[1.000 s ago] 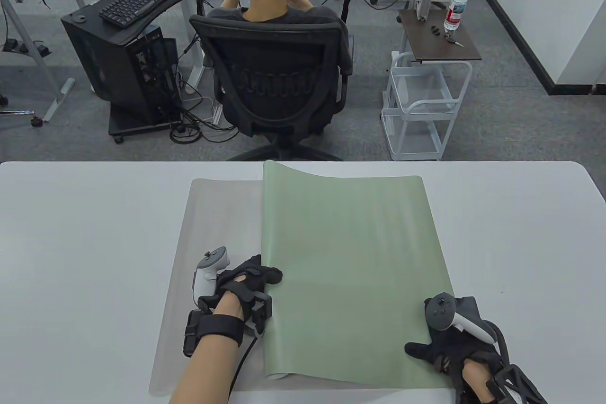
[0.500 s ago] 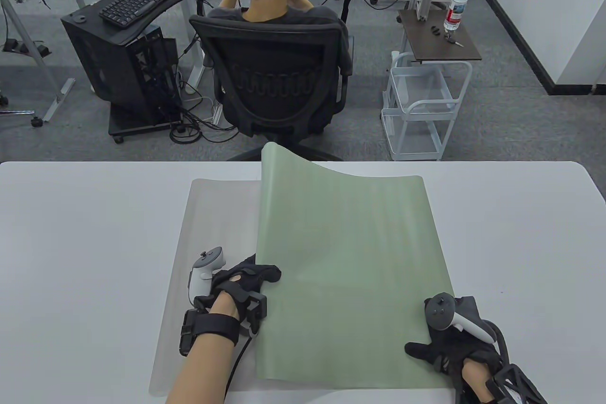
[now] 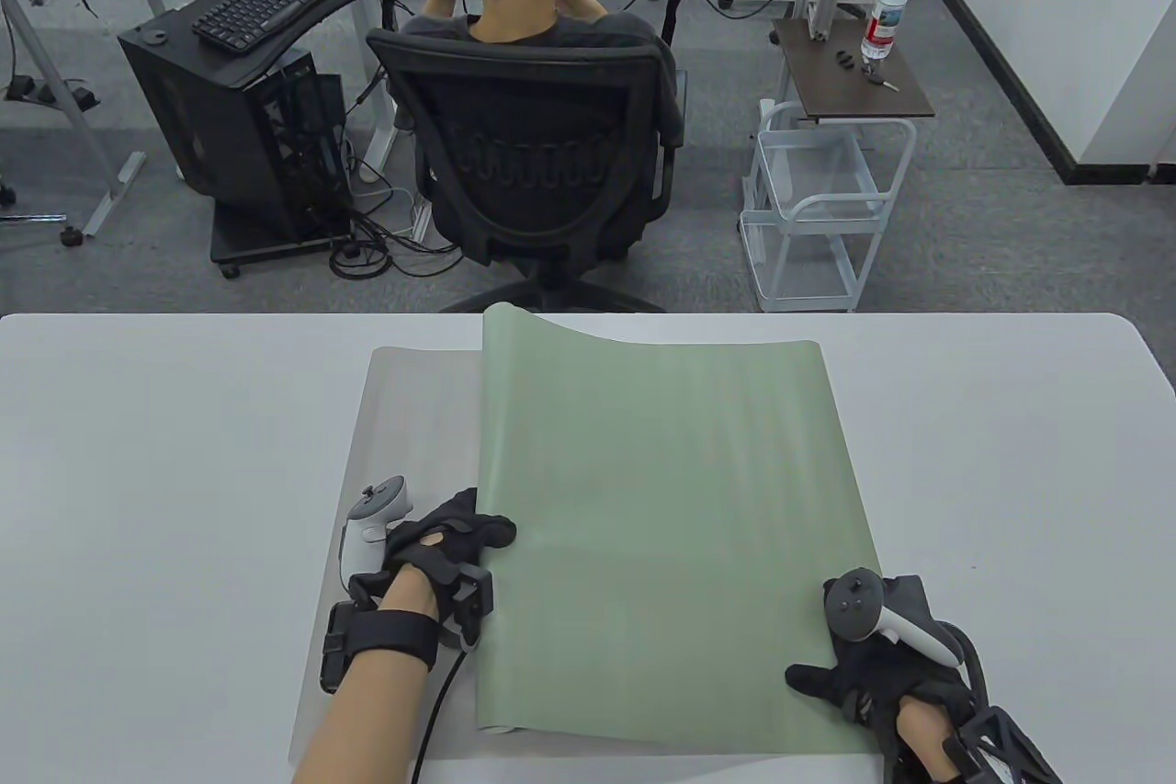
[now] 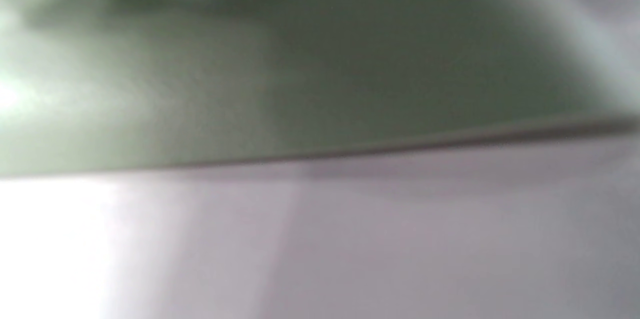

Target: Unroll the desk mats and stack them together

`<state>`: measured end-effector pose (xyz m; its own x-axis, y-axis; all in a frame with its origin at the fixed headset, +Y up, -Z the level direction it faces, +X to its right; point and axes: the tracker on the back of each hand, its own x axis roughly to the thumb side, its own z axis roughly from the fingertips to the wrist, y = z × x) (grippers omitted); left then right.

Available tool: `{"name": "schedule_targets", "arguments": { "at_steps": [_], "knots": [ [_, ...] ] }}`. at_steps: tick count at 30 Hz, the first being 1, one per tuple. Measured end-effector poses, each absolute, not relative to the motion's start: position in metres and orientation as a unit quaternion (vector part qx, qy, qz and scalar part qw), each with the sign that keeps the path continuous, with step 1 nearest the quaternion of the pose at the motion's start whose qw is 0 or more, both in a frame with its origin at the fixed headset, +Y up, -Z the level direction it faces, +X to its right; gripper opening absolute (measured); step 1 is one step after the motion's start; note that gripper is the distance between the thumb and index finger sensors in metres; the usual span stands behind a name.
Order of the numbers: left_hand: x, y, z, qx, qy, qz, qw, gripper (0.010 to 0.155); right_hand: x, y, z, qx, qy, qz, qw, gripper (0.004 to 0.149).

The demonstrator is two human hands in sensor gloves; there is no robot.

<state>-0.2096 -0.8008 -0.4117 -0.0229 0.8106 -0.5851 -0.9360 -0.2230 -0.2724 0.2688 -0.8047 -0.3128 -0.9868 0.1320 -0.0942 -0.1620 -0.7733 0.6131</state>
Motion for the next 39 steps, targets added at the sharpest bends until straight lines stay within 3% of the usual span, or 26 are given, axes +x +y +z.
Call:
{"name": "schedule_targets", "arguments": {
  "at_steps": [5, 11, 14, 19, 30, 39],
  "knots": [
    [-0.216, -0.804, -0.413, -0.345, 0.112, 0.701, 0.614, 0.077, 0.269, -0.805, -0.313, -0.023, 0.328, 0.941, 0.078, 0.103],
    [-0.217, -0.801, -0.413, -0.342, 0.119, 0.688, 0.629, 0.051, 0.269, -0.805, -0.313, -0.023, 0.328, 0.941, 0.077, 0.103],
    [-0.215, -0.802, -0.414, -0.345, 0.103, 0.702, 0.615, 0.057, 0.269, -0.805, -0.313, -0.024, 0.328, 0.941, 0.078, 0.103],
    [-0.225, -0.799, -0.411, -0.328, 0.105, 0.713, 0.611, 0.080, 0.269, -0.805, -0.313, -0.024, 0.328, 0.941, 0.077, 0.103],
    [-0.250, -0.795, -0.403, -0.287, 0.137, 0.713, 0.624, 0.079, 0.269, -0.805, -0.313, -0.024, 0.327, 0.942, 0.076, 0.103],
    [-0.246, -0.799, -0.406, -0.305, 0.145, 0.699, 0.630, 0.039, 0.268, -0.805, -0.313, -0.024, 0.328, 0.941, 0.076, 0.103]
  ]
}}
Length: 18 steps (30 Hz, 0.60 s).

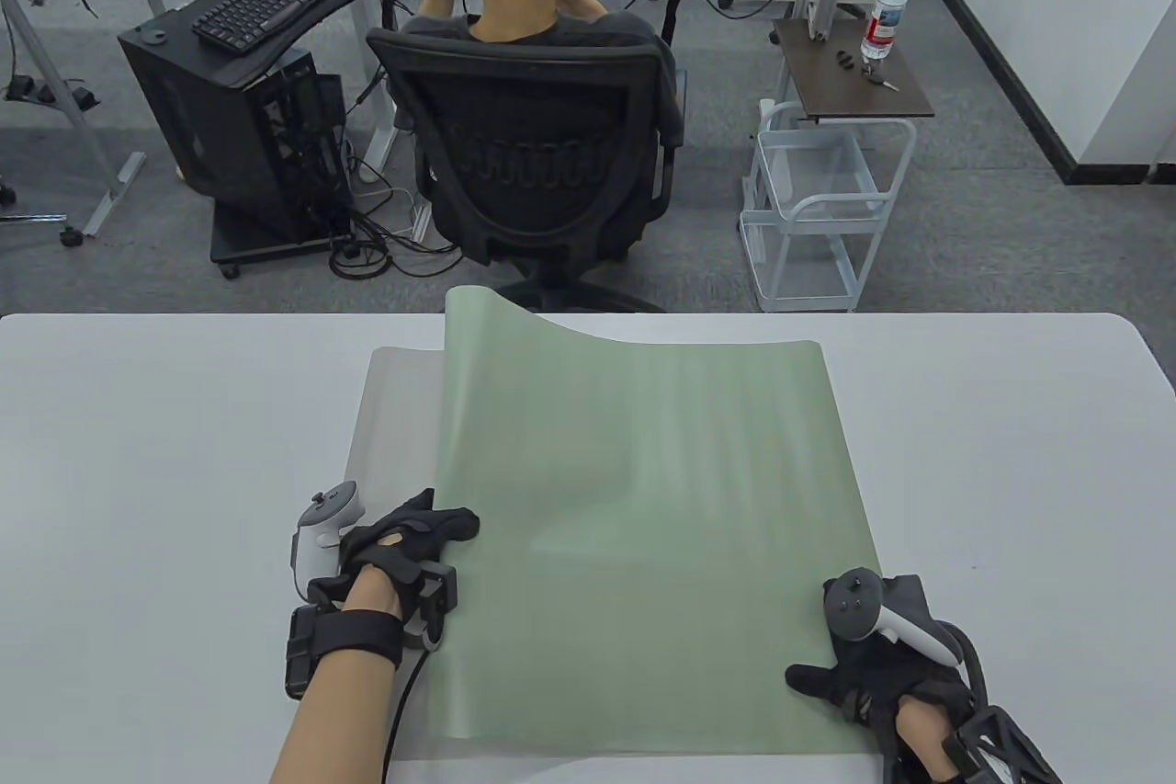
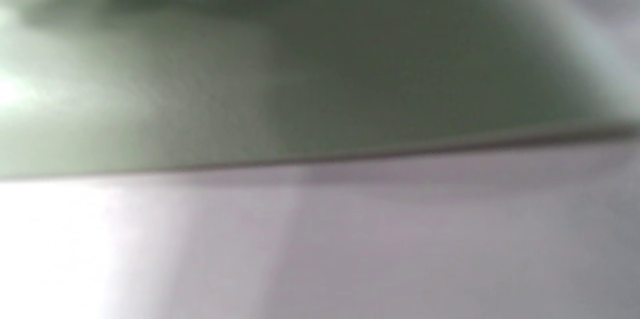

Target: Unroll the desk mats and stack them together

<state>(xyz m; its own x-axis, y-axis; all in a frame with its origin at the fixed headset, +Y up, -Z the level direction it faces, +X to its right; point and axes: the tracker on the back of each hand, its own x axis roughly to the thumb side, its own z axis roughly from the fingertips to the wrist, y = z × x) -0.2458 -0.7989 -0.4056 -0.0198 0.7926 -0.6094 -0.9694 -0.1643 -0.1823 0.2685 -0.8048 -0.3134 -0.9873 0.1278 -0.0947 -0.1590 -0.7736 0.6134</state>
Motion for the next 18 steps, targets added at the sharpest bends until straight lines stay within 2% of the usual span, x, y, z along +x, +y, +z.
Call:
{"name": "schedule_targets", "arguments": {
  "at_steps": [3, 6, 9, 18],
  "knots": [
    [-0.242, -0.803, -0.407, -0.312, 0.129, 0.707, 0.621, 0.042, 0.268, -0.805, -0.313, -0.024, 0.327, 0.942, 0.076, 0.103],
    [-0.248, -0.804, -0.406, -0.300, 0.148, 0.698, 0.633, 0.061, 0.268, -0.805, -0.313, -0.024, 0.327, 0.942, 0.076, 0.103],
    [-0.251, -0.806, -0.405, -0.301, 0.146, 0.717, 0.611, 0.080, 0.268, -0.805, -0.314, -0.024, 0.327, 0.942, 0.075, 0.103],
    [-0.282, -0.793, -0.401, -0.271, 0.178, 0.691, 0.646, 0.078, 0.268, -0.805, -0.313, -0.024, 0.328, 0.941, 0.076, 0.103]
  ]
}}
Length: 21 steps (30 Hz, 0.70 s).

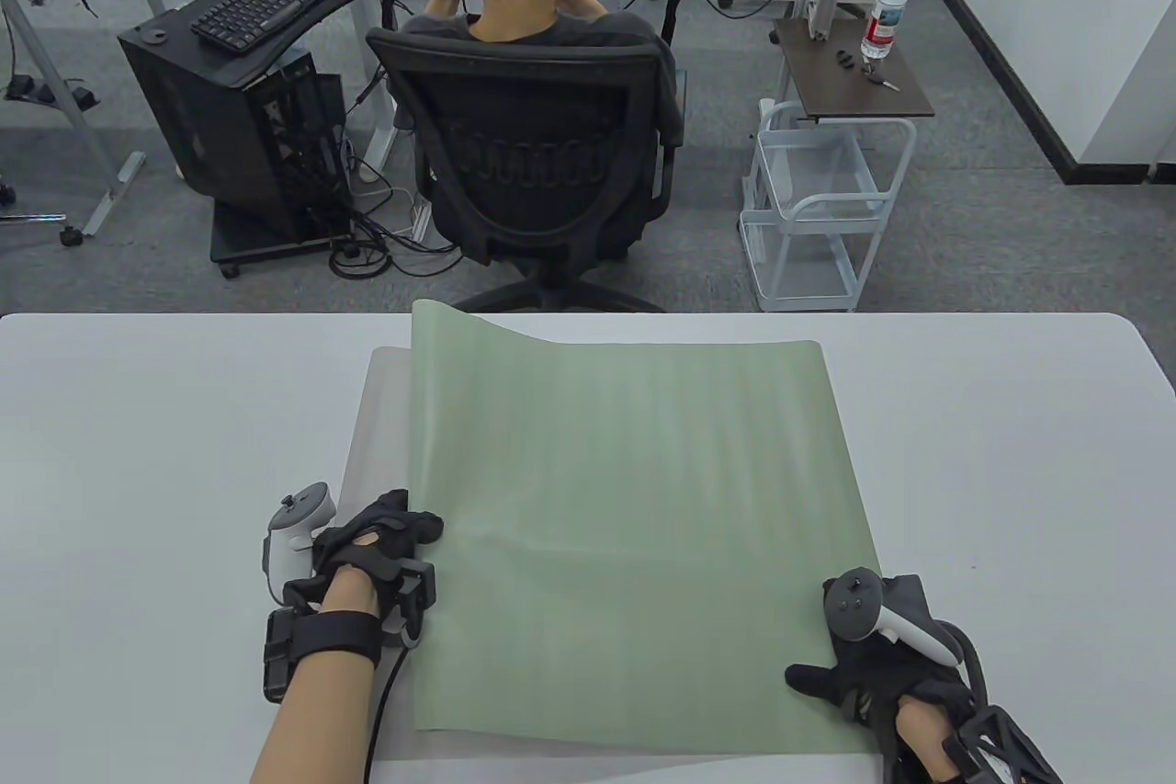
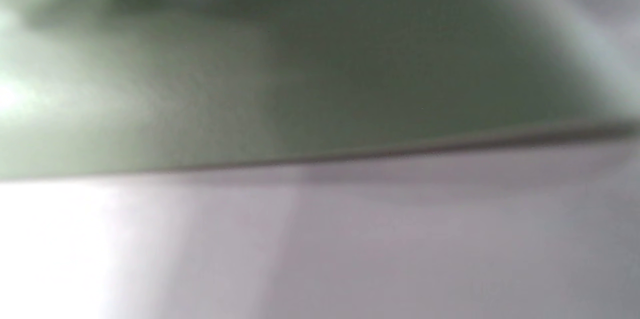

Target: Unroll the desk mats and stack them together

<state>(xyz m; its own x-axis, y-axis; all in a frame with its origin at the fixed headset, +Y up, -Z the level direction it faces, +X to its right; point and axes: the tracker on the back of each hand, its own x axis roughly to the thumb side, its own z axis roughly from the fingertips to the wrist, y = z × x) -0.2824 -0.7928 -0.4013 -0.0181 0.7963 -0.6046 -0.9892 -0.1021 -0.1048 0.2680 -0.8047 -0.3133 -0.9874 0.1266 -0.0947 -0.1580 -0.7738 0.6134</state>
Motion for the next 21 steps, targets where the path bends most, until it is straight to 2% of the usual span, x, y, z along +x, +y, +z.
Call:
{"name": "schedule_targets", "arguments": {
  "at_steps": [5, 12, 17, 21],
  "knots": [
    [-0.291, -0.794, -0.404, -0.285, 0.186, 0.683, 0.647, 0.073, 0.268, -0.805, -0.313, -0.024, 0.328, 0.941, 0.075, 0.103],
    [-0.287, -0.798, -0.412, -0.304, 0.166, 0.673, 0.654, 0.051, 0.268, -0.804, -0.314, -0.024, 0.329, 0.941, 0.073, 0.103],
    [-0.294, -0.799, -0.410, -0.291, 0.186, 0.674, 0.653, 0.049, 0.268, -0.805, -0.314, -0.024, 0.329, 0.941, 0.074, 0.103],
    [-0.301, -0.796, -0.409, -0.286, 0.193, 0.673, 0.654, 0.055, 0.268, -0.805, -0.313, -0.024, 0.327, 0.942, 0.074, 0.103]
  ]
}}
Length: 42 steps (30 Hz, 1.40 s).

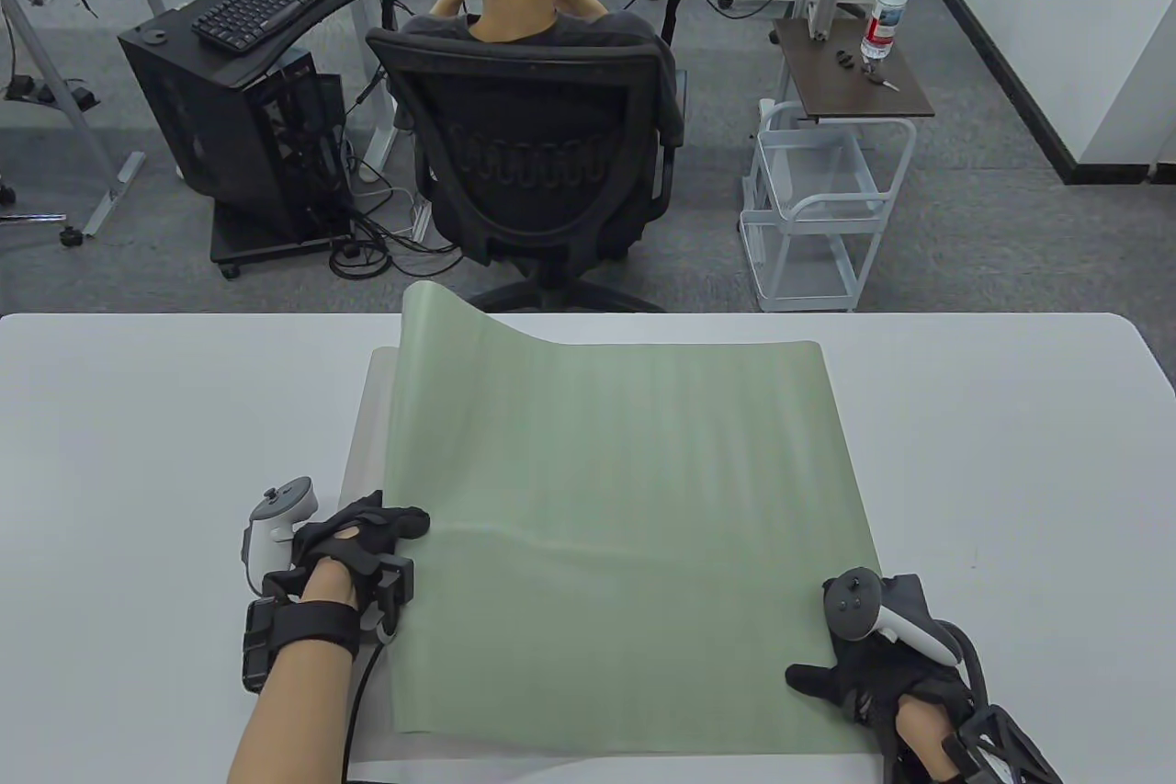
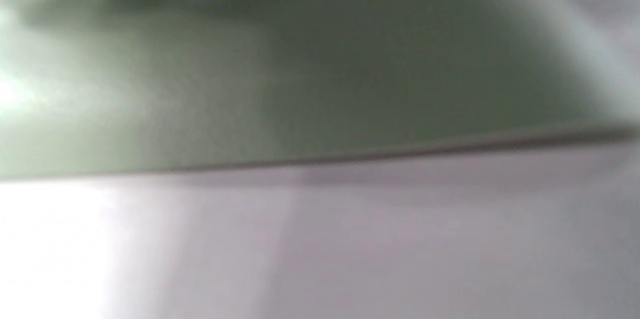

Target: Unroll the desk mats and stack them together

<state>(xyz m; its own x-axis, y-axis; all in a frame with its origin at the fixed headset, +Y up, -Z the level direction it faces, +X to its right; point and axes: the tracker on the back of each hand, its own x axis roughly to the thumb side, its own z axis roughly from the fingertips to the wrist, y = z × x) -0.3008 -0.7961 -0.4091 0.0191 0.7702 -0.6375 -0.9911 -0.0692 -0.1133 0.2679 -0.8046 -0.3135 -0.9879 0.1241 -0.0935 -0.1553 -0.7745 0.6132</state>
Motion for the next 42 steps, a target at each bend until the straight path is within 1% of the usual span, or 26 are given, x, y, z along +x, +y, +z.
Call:
{"name": "schedule_targets", "arguments": {
  "at_steps": [9, 13, 18, 20, 22, 23, 25, 28, 29, 31, 32, 34, 37, 38, 39, 42],
  "knots": [
    [-0.323, -0.786, -0.406, -0.273, 0.217, 0.648, 0.677, 0.071, 0.268, -0.805, -0.314, -0.024, 0.327, 0.942, 0.075, 0.103],
    [-0.337, -0.783, -0.402, -0.257, 0.234, 0.638, 0.687, 0.070, 0.268, -0.805, -0.314, -0.024, 0.327, 0.942, 0.075, 0.103],
    [-0.343, -0.782, -0.401, -0.261, 0.236, 0.628, 0.694, 0.068, 0.268, -0.805, -0.314, -0.024, 0.327, 0.942, 0.073, 0.103],
    [-0.343, -0.783, -0.402, -0.258, 0.235, 0.625, 0.698, 0.070, 0.268, -0.804, -0.314, -0.024, 0.326, 0.942, 0.073, 0.103],
    [-0.341, -0.786, -0.405, -0.281, 0.211, 0.627, 0.695, 0.076, 0.268, -0.804, -0.314, -0.024, 0.325, 0.942, 0.073, 0.103],
    [-0.342, -0.785, -0.406, -0.264, 0.215, 0.613, 0.713, 0.081, 0.268, -0.804, -0.314, -0.024, 0.326, 0.942, 0.073, 0.103],
    [-0.342, -0.782, -0.408, -0.242, 0.234, 0.561, 0.756, 0.083, 0.268, -0.804, -0.314, -0.024, 0.325, 0.943, 0.072, 0.103],
    [-0.334, -0.774, -0.410, -0.236, 0.243, 0.459, 0.821, 0.088, 0.268, -0.804, -0.314, -0.023, 0.324, 0.943, 0.071, 0.103],
    [-0.332, -0.772, -0.411, -0.235, 0.248, 0.432, 0.835, 0.091, 0.268, -0.804, -0.314, -0.023, 0.324, 0.943, 0.072, 0.103],
    [-0.325, -0.768, -0.413, -0.242, 0.255, 0.353, 0.867, 0.094, 0.268, -0.804, -0.314, -0.023, 0.324, 0.943, 0.072, 0.103],
    [-0.320, -0.765, -0.415, -0.245, 0.254, 0.298, 0.887, 0.095, 0.268, -0.804, -0.314, -0.022, 0.323, 0.943, 0.073, 0.103],
    [-0.310, -0.764, -0.418, -0.253, 0.257, 0.238, 0.902, 0.092, 0.268, -0.805, -0.314, -0.022, 0.322, 0.944, 0.075, 0.103],
    [-0.296, -0.765, -0.424, -0.263, 0.259, 0.141, 0.919, 0.083, 0.268, -0.805, -0.313, -0.022, 0.320, 0.944, 0.077, 0.103],
    [-0.292, -0.767, -0.426, -0.269, 0.259, 0.117, 0.920, 0.078, 0.268, -0.804, -0.313, -0.021, 0.316, 0.945, 0.077, 0.103],
    [-0.290, -0.768, -0.427, -0.275, 0.259, 0.102, 0.920, 0.073, 0.268, -0.804, -0.313, -0.021, 0.312, 0.947, 0.077, 0.103],
    [-0.287, -0.768, -0.429, -0.280, 0.253, 0.089, 0.922, 0.072, 0.268, -0.801, -0.312, -0.016, 0.296, 0.952, 0.083, 0.104]
  ]
}}
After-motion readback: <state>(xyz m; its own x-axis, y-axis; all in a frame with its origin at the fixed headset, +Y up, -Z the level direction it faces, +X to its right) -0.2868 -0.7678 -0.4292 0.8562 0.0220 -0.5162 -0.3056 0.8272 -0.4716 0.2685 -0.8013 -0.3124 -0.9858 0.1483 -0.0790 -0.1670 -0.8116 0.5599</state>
